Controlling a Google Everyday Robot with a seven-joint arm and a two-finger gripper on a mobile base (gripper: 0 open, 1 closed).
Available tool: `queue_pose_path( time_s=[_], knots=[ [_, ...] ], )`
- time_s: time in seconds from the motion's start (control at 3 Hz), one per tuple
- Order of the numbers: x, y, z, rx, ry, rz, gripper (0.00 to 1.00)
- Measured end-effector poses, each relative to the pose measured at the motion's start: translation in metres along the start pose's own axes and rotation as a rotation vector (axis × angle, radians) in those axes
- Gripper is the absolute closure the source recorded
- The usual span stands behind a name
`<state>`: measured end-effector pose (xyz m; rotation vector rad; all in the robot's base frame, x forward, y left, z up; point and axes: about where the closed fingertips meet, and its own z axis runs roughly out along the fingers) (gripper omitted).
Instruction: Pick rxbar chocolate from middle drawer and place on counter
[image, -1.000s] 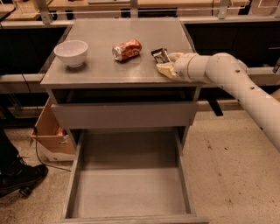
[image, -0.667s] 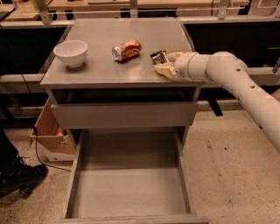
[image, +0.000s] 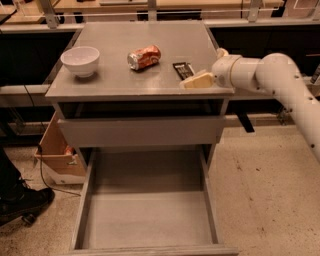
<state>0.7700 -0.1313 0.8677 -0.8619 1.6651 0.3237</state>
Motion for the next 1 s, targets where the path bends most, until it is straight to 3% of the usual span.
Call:
queue_pose_path(
  time_s=[0.33, 0.67, 1.0],
  knots=[
    [-0.017, -0.025, -0.057, 0.003, -0.052, 0.046, 0.0],
    [-0.039, -0.044, -0.124, 0.033, -0.075, 0.046, 0.0],
    [-0.054, -0.058, -0.176, 0.102, -0.083, 0.044, 0.0]
  ],
)
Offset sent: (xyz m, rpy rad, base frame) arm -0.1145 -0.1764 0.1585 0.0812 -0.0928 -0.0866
